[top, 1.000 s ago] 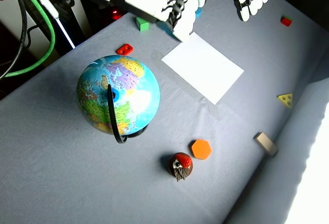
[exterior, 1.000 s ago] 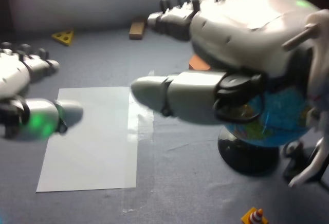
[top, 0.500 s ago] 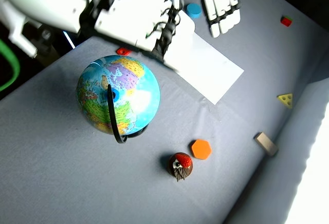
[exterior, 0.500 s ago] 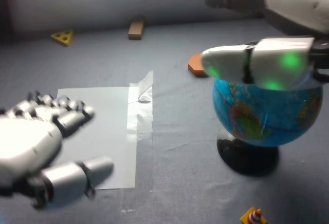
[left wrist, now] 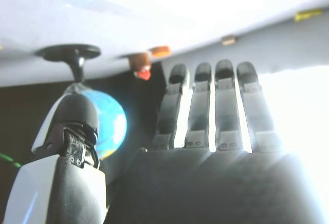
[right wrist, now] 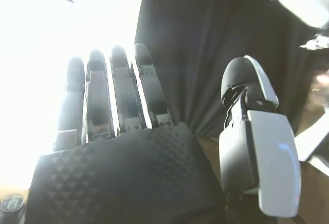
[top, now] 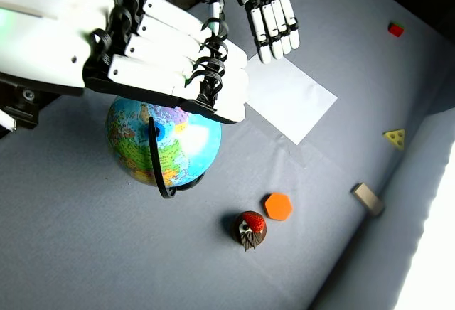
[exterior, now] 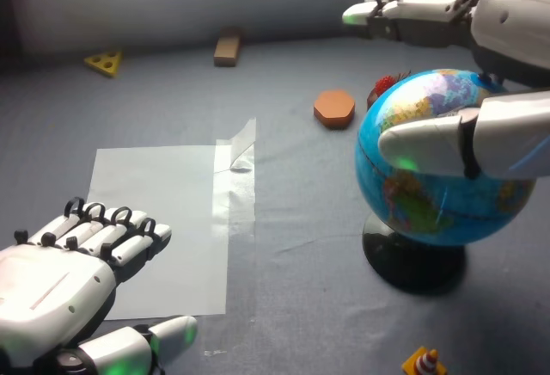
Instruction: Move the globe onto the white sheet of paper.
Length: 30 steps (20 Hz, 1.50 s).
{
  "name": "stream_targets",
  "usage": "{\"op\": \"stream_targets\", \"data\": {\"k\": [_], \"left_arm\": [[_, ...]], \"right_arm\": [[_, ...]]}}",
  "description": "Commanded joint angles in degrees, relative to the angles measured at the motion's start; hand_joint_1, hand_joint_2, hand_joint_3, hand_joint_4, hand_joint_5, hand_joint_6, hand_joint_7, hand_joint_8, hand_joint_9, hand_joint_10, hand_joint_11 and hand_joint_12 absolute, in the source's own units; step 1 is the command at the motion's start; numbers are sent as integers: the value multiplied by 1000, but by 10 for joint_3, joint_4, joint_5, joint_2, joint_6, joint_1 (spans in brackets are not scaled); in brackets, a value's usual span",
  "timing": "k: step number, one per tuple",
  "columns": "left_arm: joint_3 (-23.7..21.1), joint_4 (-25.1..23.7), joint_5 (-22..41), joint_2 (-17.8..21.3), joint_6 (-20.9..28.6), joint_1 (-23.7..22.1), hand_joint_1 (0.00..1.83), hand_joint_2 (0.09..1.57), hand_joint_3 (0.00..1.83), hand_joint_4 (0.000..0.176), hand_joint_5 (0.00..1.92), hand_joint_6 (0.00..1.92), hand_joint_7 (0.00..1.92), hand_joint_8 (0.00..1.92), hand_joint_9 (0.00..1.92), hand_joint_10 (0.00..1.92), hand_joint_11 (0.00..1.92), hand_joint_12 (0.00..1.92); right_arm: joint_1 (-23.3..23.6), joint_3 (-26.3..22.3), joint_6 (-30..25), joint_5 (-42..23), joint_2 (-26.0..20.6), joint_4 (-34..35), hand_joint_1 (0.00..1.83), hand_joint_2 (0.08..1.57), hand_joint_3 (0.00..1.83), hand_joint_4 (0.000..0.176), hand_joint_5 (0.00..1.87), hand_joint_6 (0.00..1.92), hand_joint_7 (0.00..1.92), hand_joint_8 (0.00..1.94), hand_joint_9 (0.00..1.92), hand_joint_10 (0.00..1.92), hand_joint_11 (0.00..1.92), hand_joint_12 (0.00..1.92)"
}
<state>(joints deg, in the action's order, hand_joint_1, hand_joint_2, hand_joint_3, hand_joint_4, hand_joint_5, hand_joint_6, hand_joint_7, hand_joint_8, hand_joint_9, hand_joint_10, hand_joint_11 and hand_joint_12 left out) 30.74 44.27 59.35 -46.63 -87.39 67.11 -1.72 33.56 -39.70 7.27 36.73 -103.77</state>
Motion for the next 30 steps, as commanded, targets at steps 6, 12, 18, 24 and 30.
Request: {"op": "stream_targets", "data": {"k": [6,12,18,24,30], "left_arm": [[25,-31,82,-35,-2,25,0,1205,1,25,122,0,69,0,66,1,0,57],[55,-23,117,-64,13,44,0,1204,0,25,118,0,71,1,68,2,0,63],[69,-45,112,-81,14,50,0,1204,0,25,117,1,74,0,71,0,0,115],[98,-72,95,-100,24,51,0,1204,0,24,121,2,74,0,78,2,0,139],[121,-80,90,-107,34,57,0,1202,0,24,121,2,74,0,79,2,0,139]], "right_arm": [[6,7,-8,-18,-9,-31,16,1148,1,0,232,11,210,4,166,3,0,237],[-30,28,-26,-11,-9,-39,24,1142,0,0,232,9,223,6,171,4,0,246],[-32,79,-70,-38,-10,-39,44,1142,0,0,196,0,221,1,184,6,0,260],[-28,167,-114,-164,-13,-38,39,1145,0,0,217,8,222,1,187,6,0,274],[-34,231,-109,-282,-17,-37,40,1146,1,0,200,0,223,1,188,5,0,280]]}}
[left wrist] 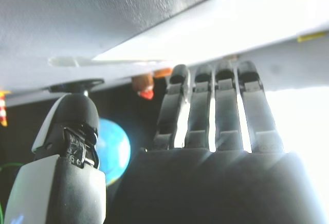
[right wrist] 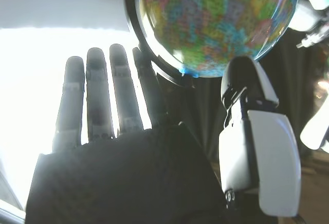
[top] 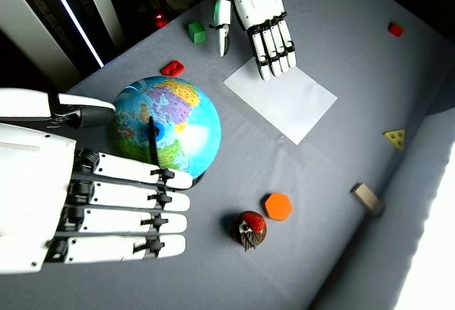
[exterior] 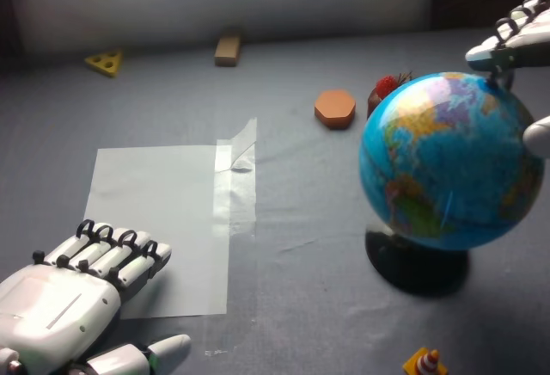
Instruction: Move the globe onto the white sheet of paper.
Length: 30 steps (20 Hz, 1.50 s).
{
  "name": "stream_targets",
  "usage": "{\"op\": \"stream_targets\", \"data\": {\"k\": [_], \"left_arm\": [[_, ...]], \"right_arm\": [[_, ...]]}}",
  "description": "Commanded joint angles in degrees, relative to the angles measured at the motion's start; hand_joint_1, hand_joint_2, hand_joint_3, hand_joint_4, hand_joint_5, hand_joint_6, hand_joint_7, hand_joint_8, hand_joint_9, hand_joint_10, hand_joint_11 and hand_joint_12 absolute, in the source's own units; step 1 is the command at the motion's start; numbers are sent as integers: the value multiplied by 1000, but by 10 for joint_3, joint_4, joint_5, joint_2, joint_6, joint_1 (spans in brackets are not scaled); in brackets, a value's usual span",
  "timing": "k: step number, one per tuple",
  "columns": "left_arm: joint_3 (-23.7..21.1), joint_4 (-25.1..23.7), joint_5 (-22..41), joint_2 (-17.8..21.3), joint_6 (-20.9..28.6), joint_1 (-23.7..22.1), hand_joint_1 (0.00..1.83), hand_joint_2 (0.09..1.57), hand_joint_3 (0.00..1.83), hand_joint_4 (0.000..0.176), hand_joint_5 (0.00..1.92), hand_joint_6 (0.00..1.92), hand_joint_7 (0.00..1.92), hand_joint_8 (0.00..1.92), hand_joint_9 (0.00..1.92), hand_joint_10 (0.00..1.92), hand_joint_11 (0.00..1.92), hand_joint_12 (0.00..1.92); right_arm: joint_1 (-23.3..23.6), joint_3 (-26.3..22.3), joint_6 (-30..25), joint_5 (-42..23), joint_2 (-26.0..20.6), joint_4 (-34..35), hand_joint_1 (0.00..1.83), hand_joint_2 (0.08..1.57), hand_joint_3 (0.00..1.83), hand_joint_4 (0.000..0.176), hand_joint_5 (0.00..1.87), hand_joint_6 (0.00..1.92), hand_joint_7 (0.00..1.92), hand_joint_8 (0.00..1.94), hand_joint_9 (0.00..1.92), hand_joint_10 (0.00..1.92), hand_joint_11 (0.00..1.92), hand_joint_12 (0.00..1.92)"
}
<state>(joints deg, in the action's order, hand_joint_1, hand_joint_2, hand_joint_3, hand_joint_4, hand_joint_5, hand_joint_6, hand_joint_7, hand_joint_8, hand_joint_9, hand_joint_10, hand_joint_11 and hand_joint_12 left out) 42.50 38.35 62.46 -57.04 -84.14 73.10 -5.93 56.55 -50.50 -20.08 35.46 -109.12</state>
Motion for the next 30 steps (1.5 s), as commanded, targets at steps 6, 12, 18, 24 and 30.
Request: {"op": "stream_targets", "data": {"k": [6,12,18,24,30], "left_arm": [[-3,-24,39,5,2,1,0,1200,0,24,129,4,78,2,81,2,0,139],[-2,-26,23,14,2,-2,0,1199,0,23,142,8,80,2,87,4,0,143],[0,-19,22,17,2,-2,0,1197,0,22,136,2,90,3,104,6,0,179],[-2,-13,22,17,2,-1,0,1197,0,22,138,2,93,3,105,4,0,183],[-3,-12,22,15,2,0,0,1197,0,22,143,2,93,2,105,3,0,184]], "right_arm": [[11,16,6,-26,-7,22,44,1145,0,0,214,6,225,1,180,1,0,281],[11,23,18,14,-7,18,38,1145,0,0,207,2,221,0,185,3,0,274],[10,32,-58,9,-7,-75,52,1142,0,0,229,10,222,0,177,2,0,267],[6,50,-143,-140,-13,-199,58,1142,0,0,223,6,215,0,174,0,0,264],[-6,48,-169,-173,-14,-283,58,1141,0,0,224,5,214,0,182,3,0,260]]}}
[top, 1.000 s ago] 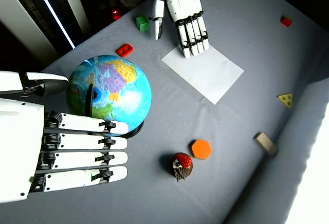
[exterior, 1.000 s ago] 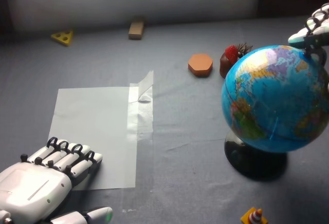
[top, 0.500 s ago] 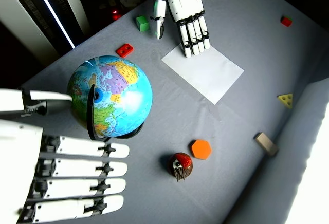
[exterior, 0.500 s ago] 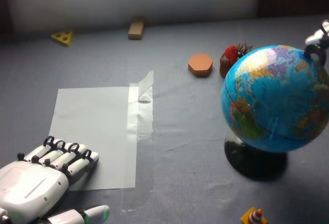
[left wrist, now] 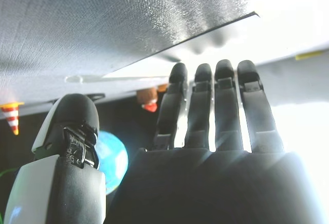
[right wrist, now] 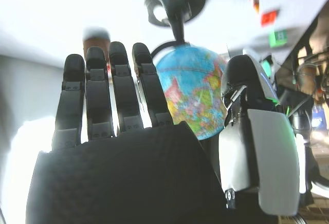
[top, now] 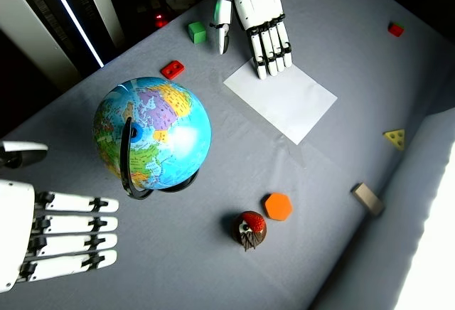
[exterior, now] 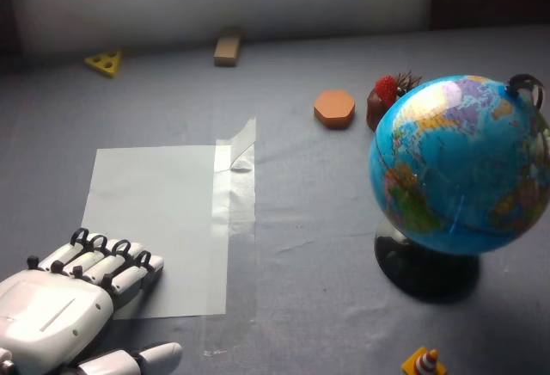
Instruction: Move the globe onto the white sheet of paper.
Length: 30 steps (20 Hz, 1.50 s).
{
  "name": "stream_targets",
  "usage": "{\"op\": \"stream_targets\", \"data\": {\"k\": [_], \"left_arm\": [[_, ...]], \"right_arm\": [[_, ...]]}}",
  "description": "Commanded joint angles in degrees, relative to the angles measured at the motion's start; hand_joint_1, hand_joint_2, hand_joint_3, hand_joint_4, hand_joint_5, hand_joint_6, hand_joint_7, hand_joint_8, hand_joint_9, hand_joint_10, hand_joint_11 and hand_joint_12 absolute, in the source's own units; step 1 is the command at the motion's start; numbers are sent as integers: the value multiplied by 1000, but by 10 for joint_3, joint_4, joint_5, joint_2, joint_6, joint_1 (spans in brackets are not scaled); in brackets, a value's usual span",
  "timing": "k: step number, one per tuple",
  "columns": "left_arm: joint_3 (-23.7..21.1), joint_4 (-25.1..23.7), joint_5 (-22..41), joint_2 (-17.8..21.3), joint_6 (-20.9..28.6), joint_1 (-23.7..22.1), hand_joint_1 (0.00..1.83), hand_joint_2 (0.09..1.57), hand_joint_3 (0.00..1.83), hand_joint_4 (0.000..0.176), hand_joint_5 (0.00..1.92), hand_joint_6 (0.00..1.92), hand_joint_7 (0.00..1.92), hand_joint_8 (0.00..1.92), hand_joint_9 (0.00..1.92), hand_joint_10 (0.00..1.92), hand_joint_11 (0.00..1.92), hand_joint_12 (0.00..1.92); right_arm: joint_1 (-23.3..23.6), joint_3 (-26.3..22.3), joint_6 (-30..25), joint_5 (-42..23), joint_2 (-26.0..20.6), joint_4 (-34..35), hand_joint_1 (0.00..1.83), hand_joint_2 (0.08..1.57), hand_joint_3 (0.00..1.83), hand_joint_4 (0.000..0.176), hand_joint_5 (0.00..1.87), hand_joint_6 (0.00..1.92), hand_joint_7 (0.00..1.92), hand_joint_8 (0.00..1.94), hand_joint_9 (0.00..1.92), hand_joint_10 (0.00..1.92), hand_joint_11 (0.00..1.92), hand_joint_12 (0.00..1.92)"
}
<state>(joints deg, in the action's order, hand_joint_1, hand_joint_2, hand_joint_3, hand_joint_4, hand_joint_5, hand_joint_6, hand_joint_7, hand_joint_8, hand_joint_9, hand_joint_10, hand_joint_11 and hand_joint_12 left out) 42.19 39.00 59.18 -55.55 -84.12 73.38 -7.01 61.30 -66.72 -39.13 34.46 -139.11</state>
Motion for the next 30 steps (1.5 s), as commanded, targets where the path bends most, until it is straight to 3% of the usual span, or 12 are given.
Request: {"op": "stream_targets", "data": {"k": [1,5,10,14,16,30], "left_arm": [[0,-19,55,1,1,-3,0,1197,0,22,142,2,95,2,108,4,0,185],[1,-18,50,1,3,-3,0,1197,0,21,143,2,97,3,110,4,0,186],[0,-18,50,1,7,-3,0,1197,0,21,142,1,97,2,110,4,0,188],[0,-19,50,1,7,-1,0,1197,0,21,141,0,97,2,110,3,0,190],[0,-20,50,2,7,0,0,1197,0,21,140,0,97,2,111,3,0,190],[-1,-24,46,14,6,4,0,1197,0,20,147,1,98,1,118,5,0,190]], "right_arm": [[4,-4,9,8,-4,18,58,1141,0,0,223,5,213,0,181,2,0,257],[-6,-10,148,-26,3,112,58,1141,0,0,224,5,213,0,181,3,0,255],[-45,-17,217,-22,33,143,55,1141,0,0,227,5,213,0,181,2,0,253],[-104,-14,247,12,70,154,53,1141,0,0,226,4,216,1,186,4,0,251],[-141,-11,288,42,86,191,53,1142,0,0,223,2,216,1,186,4,0,251],[-161,22,299,87,166,229,49,1142,0,0,223,3,222,2,198,6,0,256]]}}
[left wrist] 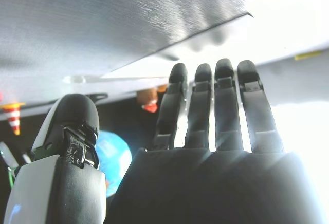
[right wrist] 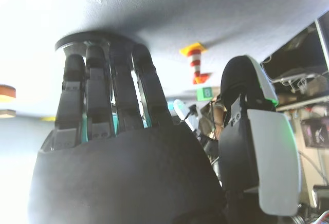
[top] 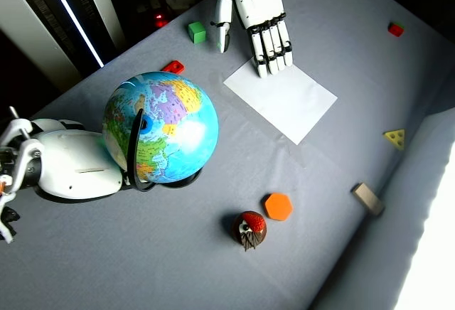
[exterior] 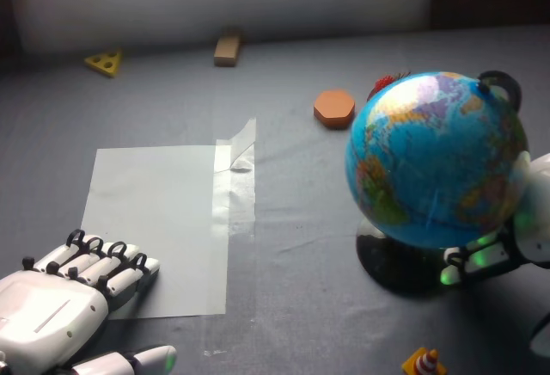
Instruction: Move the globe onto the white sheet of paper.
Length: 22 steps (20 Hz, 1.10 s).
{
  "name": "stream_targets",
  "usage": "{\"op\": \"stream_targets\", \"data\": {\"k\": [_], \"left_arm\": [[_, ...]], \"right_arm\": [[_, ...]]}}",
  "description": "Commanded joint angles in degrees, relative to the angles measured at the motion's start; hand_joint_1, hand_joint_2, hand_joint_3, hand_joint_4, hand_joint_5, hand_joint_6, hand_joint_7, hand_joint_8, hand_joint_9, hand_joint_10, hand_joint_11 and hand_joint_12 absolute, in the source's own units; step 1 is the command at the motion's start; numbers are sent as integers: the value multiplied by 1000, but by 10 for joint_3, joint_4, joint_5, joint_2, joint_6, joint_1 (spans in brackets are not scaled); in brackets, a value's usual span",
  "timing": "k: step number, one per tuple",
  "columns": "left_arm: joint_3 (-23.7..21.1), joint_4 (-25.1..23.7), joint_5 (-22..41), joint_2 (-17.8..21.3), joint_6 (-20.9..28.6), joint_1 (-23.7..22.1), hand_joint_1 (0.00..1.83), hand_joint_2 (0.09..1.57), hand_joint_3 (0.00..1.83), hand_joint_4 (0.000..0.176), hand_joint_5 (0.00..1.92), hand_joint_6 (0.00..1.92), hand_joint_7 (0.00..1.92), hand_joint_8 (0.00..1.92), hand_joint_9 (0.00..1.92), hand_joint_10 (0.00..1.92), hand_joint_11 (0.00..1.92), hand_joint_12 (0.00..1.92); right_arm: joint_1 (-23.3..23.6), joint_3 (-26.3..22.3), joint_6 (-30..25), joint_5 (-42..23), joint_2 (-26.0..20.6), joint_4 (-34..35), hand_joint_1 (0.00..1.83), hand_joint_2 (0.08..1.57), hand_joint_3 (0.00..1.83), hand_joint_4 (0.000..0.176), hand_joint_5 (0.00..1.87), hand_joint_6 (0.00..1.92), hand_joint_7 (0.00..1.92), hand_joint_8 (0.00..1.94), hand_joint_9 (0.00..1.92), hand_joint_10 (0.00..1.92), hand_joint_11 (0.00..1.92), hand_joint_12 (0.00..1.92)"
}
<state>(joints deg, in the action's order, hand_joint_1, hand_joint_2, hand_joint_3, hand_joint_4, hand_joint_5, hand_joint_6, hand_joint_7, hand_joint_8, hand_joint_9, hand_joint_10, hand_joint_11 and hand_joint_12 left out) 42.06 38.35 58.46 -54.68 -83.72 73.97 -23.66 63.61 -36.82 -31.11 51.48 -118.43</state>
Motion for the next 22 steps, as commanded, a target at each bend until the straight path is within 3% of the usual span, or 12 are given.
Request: {"op": "stream_targets", "data": {"k": [1,6,8,9,16,19,22], "left_arm": [[0,-18,53,6,2,-1,0,1197,0,20,147,1,98,1,119,5,0,190],[-1,-18,53,8,1,1,0,1197,0,20,145,0,98,0,119,4,0,190],[-2,-17,53,9,1,4,0,1197,0,20,145,0,98,0,119,4,0,190],[-3,-17,56,11,-1,3,0,1197,0,19,145,0,98,0,119,3,0,190],[-3,-27,59,13,3,7,0,1197,0,19,146,1,98,0,119,3,0,189],[-3,-24,59,14,3,7,0,1197,0,19,152,3,98,0,119,2,0,188],[-5,-19,59,14,3,10,0,1197,0,19,152,2,98,0,119,2,0,188]], "right_arm": [[1,1,2,12,4,22,49,1142,0,0,223,3,222,2,197,5,0,257],[-7,8,16,34,32,35,50,1142,0,0,220,1,222,2,196,4,0,260],[-6,21,34,30,47,78,50,1141,0,0,220,1,222,1,195,4,0,261],[-10,28,78,16,53,142,50,1141,0,0,220,1,222,1,195,4,0,261],[-19,31,111,27,54,168,49,1142,0,0,235,7,225,2,196,3,0,262],[-31,33,177,14,44,237,49,1142,0,0,235,6,225,2,196,3,0,263],[-29,35,186,17,44,248,49,1142,0,0,235,6,225,1,196,3,0,264]]}}
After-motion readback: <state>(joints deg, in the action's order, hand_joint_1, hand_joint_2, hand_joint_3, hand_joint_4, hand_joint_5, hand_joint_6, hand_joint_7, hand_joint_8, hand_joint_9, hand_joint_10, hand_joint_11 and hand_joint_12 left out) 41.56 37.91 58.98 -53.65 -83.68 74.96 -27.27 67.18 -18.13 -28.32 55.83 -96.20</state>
